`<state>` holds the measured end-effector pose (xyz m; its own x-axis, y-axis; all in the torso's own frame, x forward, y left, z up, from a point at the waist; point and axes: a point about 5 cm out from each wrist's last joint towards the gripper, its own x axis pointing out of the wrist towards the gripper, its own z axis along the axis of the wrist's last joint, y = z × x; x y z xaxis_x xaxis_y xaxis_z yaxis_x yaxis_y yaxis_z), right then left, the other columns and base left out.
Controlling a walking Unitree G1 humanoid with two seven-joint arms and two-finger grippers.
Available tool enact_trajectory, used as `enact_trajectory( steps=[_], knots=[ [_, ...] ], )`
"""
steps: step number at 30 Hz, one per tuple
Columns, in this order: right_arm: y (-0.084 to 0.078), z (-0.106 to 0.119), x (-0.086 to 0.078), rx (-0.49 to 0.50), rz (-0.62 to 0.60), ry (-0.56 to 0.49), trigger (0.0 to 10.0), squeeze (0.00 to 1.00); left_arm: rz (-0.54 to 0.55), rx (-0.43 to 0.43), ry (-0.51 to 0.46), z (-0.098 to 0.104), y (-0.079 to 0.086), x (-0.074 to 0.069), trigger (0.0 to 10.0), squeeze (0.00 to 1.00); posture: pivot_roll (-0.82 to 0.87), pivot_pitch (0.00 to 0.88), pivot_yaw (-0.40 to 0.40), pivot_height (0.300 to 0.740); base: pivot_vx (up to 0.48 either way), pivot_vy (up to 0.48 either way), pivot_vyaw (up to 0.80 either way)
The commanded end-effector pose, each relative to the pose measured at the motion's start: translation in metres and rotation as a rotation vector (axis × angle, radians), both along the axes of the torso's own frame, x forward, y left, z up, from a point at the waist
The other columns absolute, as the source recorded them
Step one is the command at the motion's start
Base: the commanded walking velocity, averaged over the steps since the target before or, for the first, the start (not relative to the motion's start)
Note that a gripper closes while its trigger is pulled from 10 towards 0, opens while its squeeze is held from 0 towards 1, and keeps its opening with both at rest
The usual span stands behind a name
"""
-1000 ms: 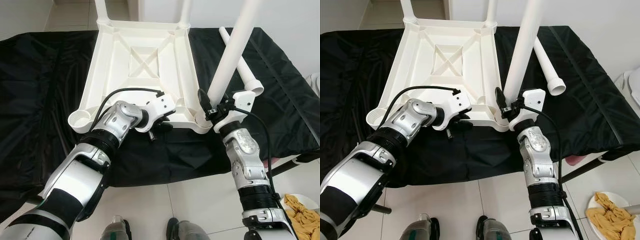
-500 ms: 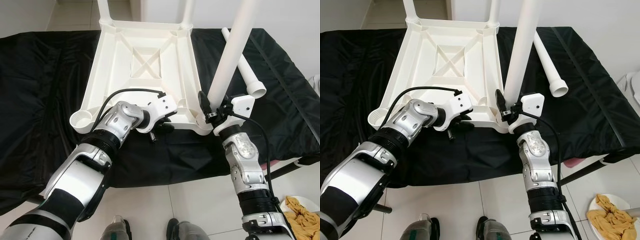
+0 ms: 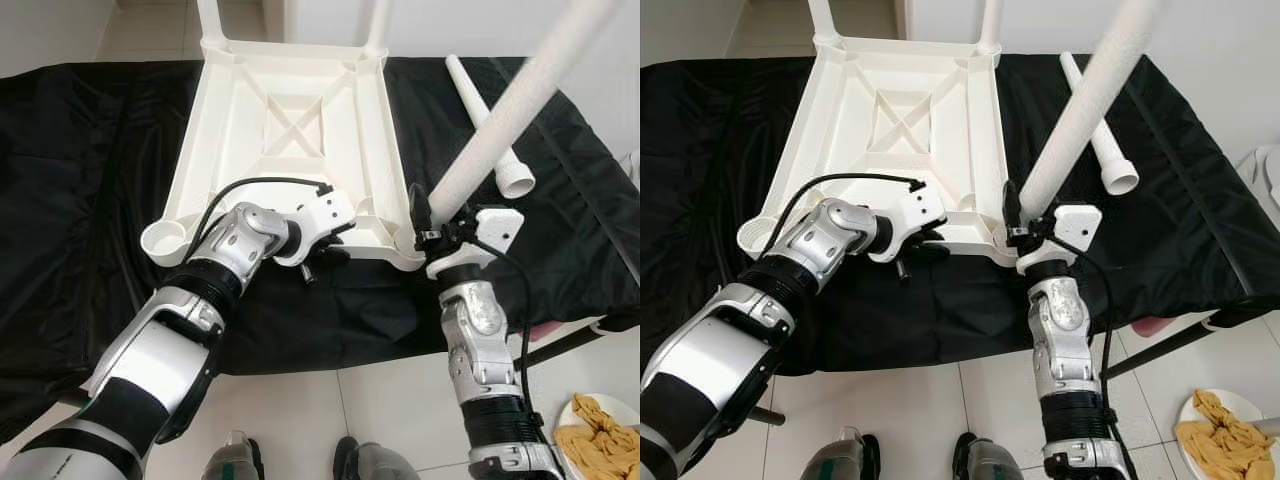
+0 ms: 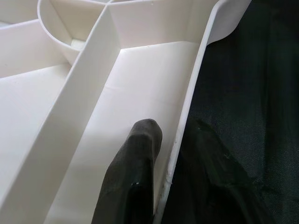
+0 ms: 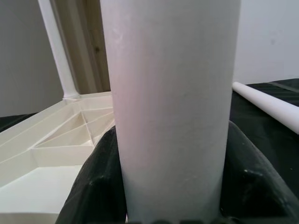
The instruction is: Building children table
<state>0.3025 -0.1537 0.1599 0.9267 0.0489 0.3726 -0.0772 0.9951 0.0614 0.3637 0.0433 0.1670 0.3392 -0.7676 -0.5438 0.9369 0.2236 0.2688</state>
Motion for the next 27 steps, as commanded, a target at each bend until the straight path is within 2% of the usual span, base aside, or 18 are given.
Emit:
enact_trajectory(
  steps=[1, 7, 10, 12, 14, 15, 17, 19, 20, 21, 27],
  knots=[
    [-0.009, -0.063, -0.013, 0.023, -0.079, 0.309, 10.0, 0.0, 0.024, -0.042, -0.108, 0.026, -0.001, 0.008, 10.0, 0.0, 0.04, 0.119, 0.02, 0.74, 0.0, 0.0, 0.0],
    [0.003, -0.052, -0.007, 0.027, -0.054, 0.297, 10.0, 0.0, 0.024, -0.04, -0.111, 0.027, -0.001, 0.008, 10.0, 0.0, 0.04, 0.113, 0.018, 0.74, 0.0, 0.0, 0.0],
    [0.007, -0.028, 0.0, 0.021, -0.037, 0.229, 10.0, 0.0, 0.023, -0.04, -0.114, 0.027, -0.001, 0.008, 10.0, 0.0, 0.04, 0.108, 0.015, 0.74, 0.0, 0.0, 0.0],
    [0.007, -0.022, 0.001, 0.015, -0.034, 0.207, 10.0, 0.0, 0.022, -0.04, -0.115, 0.027, -0.001, 0.008, 10.0, 0.0, 0.04, 0.108, 0.015, 0.74, 0.0, 0.0, 0.0],
    [0.007, -0.003, 0.005, 0.014, -0.03, 0.141, 10.0, 0.0, 0.021, -0.036, -0.119, 0.027, -0.001, 0.008, 10.0, 0.0, 0.04, 0.102, 0.01, 0.74, 0.0, 0.0, 0.0],
    [0.007, -0.003, 0.005, 0.014, -0.03, 0.141, 10.0, 0.0, 0.021, -0.036, -0.119, 0.027, -0.001, 0.008, 10.0, 0.0, 0.04, 0.102, 0.01, 0.74, 0.0, 0.0, 0.0],
    [0.006, 0.012, 0.007, 0.011, -0.031, 0.095, 10.0, 0.0, 0.014, -0.024, -0.128, 0.025, -0.002, 0.008, 10.0, 0.0, 0.04, 0.1, 0.007, 0.74, 0.0, 0.0, 0.0],
    [0.007, 0.013, 0.007, 0.009, -0.03, 0.091, 10.0, 0.0, 0.011, -0.027, -0.124, 0.024, -0.003, 0.007, 10.0, 0.0, 0.04, 0.097, 0.003, 0.74, 0.0, 0.0, 0.0],
    [0.007, 0.013, 0.007, 0.007, -0.03, 0.092, 10.0, 0.0, 0.009, -0.03, -0.119, 0.024, -0.003, 0.007, 10.0, 0.39, 0.04, 0.097, 0.003, 0.74, 0.0, 0.0, 0.0],
    [0.007, 0.013, 0.007, 0.004, -0.029, 0.097, 10.0, 0.0, 0.008, -0.041, -0.104, 0.024, -0.004, 0.006, 10.0, 1.0, 0.04, 0.097, 0.003, 0.74, 0.0, 0.0, 0.0],
    [0.006, 0.014, 0.008, -0.001, -0.023, 0.11, 10.0, 0.0, -0.01, -0.047, -0.1, 0.025, -0.003, 0.005, 10.0, 1.0, 0.04, 0.085, -0.003, 0.74, 0.0, 0.0, 0.0]
  ],
)
